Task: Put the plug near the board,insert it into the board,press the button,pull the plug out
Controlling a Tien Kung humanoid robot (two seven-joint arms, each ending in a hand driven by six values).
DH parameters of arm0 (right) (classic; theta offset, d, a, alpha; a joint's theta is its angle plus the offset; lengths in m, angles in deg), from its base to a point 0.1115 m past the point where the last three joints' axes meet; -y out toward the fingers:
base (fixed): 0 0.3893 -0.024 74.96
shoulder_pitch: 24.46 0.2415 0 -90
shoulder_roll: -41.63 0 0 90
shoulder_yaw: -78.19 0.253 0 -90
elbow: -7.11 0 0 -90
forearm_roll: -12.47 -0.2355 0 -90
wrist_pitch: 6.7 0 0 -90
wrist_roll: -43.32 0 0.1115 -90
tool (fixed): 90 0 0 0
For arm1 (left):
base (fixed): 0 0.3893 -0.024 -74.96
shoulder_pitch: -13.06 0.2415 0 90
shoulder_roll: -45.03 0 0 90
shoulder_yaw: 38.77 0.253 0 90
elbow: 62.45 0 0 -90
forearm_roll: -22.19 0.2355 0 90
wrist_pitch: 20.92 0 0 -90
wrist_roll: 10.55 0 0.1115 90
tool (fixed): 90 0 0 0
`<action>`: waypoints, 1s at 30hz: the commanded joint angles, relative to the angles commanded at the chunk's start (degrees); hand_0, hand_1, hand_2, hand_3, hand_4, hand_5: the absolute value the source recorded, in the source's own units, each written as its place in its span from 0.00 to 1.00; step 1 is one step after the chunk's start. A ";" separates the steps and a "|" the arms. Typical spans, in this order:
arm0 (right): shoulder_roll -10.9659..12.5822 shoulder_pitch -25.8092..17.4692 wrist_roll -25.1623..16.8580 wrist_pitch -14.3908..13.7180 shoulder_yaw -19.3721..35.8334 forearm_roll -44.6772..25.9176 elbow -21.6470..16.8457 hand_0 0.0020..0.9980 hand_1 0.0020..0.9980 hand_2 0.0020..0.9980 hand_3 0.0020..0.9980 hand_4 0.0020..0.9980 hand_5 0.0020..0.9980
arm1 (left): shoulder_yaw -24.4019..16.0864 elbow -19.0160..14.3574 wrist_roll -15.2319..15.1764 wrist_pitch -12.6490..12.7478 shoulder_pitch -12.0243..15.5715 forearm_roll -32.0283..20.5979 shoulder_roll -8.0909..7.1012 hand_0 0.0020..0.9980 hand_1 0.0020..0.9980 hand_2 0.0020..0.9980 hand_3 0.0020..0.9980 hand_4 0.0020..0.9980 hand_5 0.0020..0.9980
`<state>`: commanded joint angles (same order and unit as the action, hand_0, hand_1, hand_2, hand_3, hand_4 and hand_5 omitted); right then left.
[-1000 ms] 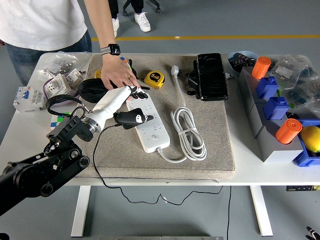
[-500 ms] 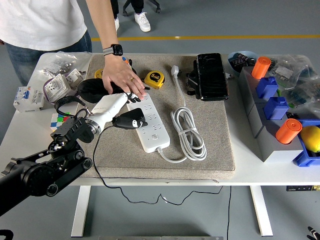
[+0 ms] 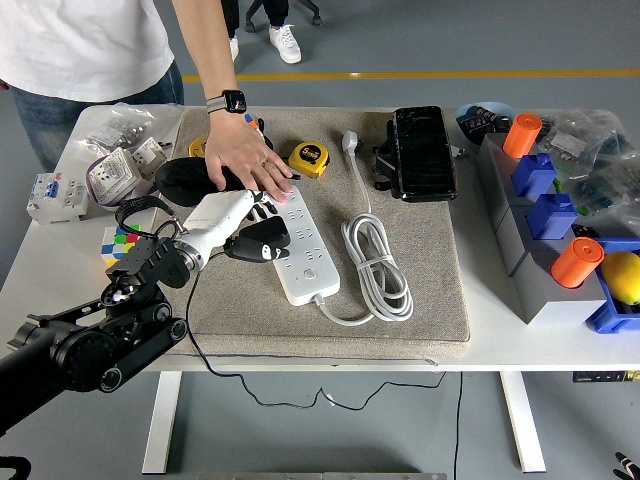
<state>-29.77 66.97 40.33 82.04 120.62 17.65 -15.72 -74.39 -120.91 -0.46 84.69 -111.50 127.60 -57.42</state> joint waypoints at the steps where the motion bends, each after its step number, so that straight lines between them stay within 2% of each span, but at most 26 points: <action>1: 0.00 -0.01 0.02 0.01 -0.04 -0.02 0.01 0.62 0.67 0.67 0.56 0.84 0.49 | 0.13 0.20 -0.03 0.04 -0.07 -0.05 0.05 0.38 0.55 0.59 0.60 0.96 0.36; 3: 0.01 -0.05 -0.02 -0.01 0.01 0.01 -0.04 0.62 0.67 0.67 0.56 0.84 0.49 | 0.43 0.61 -0.34 0.60 -0.17 -0.23 0.17 0.38 0.55 0.59 0.60 0.96 0.36; 4: 0.01 -0.06 -0.03 -0.02 0.02 0.02 -0.06 0.62 0.67 0.67 0.56 0.84 0.49 | 0.49 0.74 -0.48 0.77 -0.19 -0.30 0.21 0.33 0.53 0.57 0.58 0.87 0.28; 9: 0.05 -0.11 -0.04 -0.05 -0.06 0.03 -0.10 0.62 0.67 0.67 0.56 0.84 0.49 | 0.82 1.61 -1.37 1.50 -0.39 -0.24 0.47 0.33 0.53 0.57 0.58 0.87 0.28; 10: 0.07 -0.08 -0.05 -0.05 -0.09 0.03 -0.11 0.62 0.67 0.67 0.56 0.84 0.49 | 0.84 1.72 -1.69 1.81 -0.44 -0.35 0.48 0.26 0.49 0.53 0.55 0.79 0.18; 14: 0.07 -0.06 -0.05 -0.05 -0.05 -0.02 -0.08 0.62 0.67 0.67 0.56 0.84 0.49 | 1.14 2.03 -2.33 2.67 -0.68 -0.06 0.58 0.26 0.49 0.53 0.55 0.79 0.18; 15: 0.07 -0.05 -0.04 -0.05 -0.07 -0.02 -0.08 0.62 0.67 0.67 0.56 0.84 0.49 | 1.21 2.14 -2.35 2.80 -0.73 0.07 0.61 0.23 0.40 0.43 0.52 0.74 0.12; 21: 0.05 -0.09 -0.06 -0.05 -0.03 -0.03 -0.09 0.62 0.67 0.67 0.56 0.84 0.49 | 1.57 2.41 -1.54 2.55 -0.79 0.88 0.65 0.23 0.40 0.43 0.52 0.74 0.12; 22: 0.05 -0.11 -0.08 -0.06 -0.01 -0.01 -0.11 0.62 0.67 0.67 0.56 0.84 0.49 | 1.59 2.40 -1.55 2.53 -0.76 0.86 0.63 0.21 0.35 0.38 0.51 0.74 0.09; 23: 0.04 -0.14 -0.09 -0.06 0.01 -0.01 -0.11 0.62 0.67 0.67 0.56 0.84 0.49 | 1.60 2.35 -1.57 2.52 -0.74 0.91 0.59 0.21 0.35 0.38 0.51 0.74 0.09; 30: 0.02 -0.44 -0.10 -0.06 0.04 -0.03 -0.08 0.62 0.67 0.67 0.56 0.84 0.49 | 0.97 1.52 -3.36 3.70 -0.20 0.26 0.21 0.20 0.33 0.36 0.50 0.75 0.10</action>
<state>-29.74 66.53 40.23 81.98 120.66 17.62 -15.80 -73.42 -119.39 -3.82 88.38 -111.70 127.86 -57.21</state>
